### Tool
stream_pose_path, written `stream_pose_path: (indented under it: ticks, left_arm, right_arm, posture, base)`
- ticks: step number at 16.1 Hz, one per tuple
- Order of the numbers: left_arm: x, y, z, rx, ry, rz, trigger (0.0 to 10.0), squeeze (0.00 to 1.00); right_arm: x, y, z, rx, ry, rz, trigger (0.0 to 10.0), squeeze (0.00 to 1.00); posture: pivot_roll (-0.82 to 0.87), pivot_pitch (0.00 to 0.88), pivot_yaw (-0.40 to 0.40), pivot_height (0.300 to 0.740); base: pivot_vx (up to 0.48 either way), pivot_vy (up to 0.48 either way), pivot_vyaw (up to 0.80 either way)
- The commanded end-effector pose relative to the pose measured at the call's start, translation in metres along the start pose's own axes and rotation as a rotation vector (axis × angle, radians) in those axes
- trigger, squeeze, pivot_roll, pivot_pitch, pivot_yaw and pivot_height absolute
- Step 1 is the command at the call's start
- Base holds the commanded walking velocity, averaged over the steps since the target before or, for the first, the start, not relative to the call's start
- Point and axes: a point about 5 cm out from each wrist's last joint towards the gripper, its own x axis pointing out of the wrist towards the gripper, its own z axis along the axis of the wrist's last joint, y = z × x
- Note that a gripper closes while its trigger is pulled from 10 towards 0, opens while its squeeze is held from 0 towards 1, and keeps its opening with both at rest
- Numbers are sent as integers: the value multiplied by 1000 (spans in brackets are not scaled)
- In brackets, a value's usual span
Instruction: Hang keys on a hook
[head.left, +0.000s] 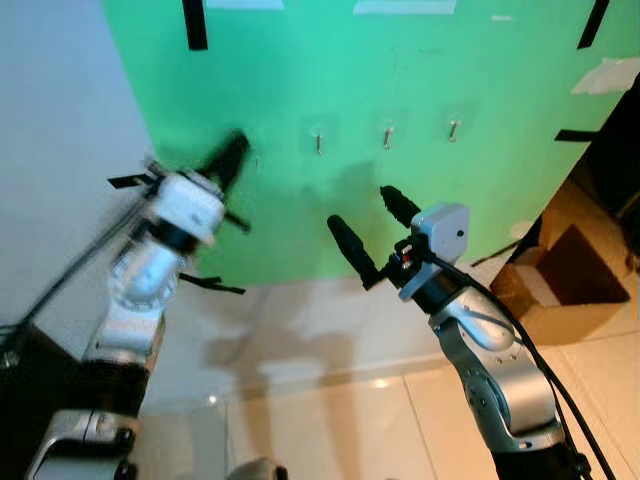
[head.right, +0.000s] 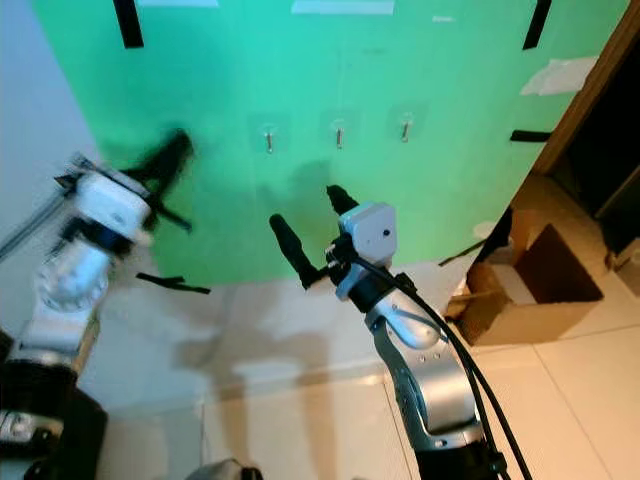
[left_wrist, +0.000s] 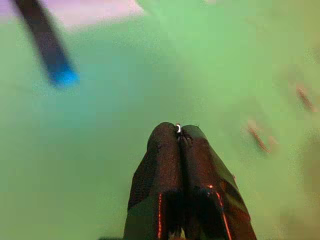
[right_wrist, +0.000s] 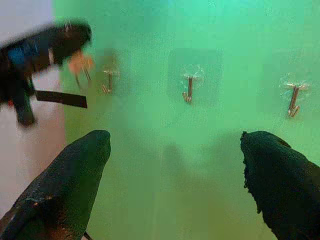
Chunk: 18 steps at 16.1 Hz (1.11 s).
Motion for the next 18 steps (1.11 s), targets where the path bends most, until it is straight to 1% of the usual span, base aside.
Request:
stream_pose_path:
  ticks: [1, 2, 4, 5, 7, 9, 10, 15, 18]
  left_arm:
    - [6, 10, 8, 5, -34, 47, 10000, 0]
    - [14, 19, 13, -1, -55, 89, 10000, 0]
    - [27, 27, 13, -15, -53, 115, 10000, 0]
    - [31, 27, 13, -25, -48, 115, 10000, 0]
    - [36, 18, 7, -84, -20, 102, 10000, 0]
    - [37, 8, 3, -143, 1, 74, 10000, 0]
    - [37, 4, 2, -157, 4, 59, 10000, 0]
    - [33, -5, -8, -196, 47, 20, 10000, 0]
    - [28, -6, -14, -207, 73, 21, 10000, 0]
  right_arm:
    - [2, 1, 2, 2, -3, 11, 10000, 0]
    - [5, 2, 2, 4, -8, 17, 10000, 0]
    - [10, 2, 2, 7, -17, 26, 10000, 0]
    - [12, 2, 3, 8, -20, 28, 10000, 0]
    - [14, 3, 2, 8, -22, 33, 10000, 0]
    - [14, 2, 2, 9, -24, 25, 10000, 0]
    - [14, 2, 1, 9, -24, 22, 10000, 0]
    - [11, 2, -1, 8, -20, 5, 10000, 0]
    - [10, 1, -1, 4, -19, -1, 10000, 0]
  posture:
    - [5, 0, -8, 740]
    - [23, 0, -18, 740]
    - [36, 0, -25, 740]
    - [43, 0, -30, 740]
    - [41, 0, -22, 740]
    - [35, 0, -14, 740]
    - [32, 0, -10, 740]
    - [13, 0, 7, 740]
    - [9, 0, 10, 740]
  base:
    - [0, 0, 0]
    - [0, 0, 0]
    - [0, 0, 0]
    - [0, 0, 0]
    - [0, 0, 0]
    - [0, 0, 0]
    - [0, 0, 0]
    - [0, 0, 0]
    - [0, 0, 0]
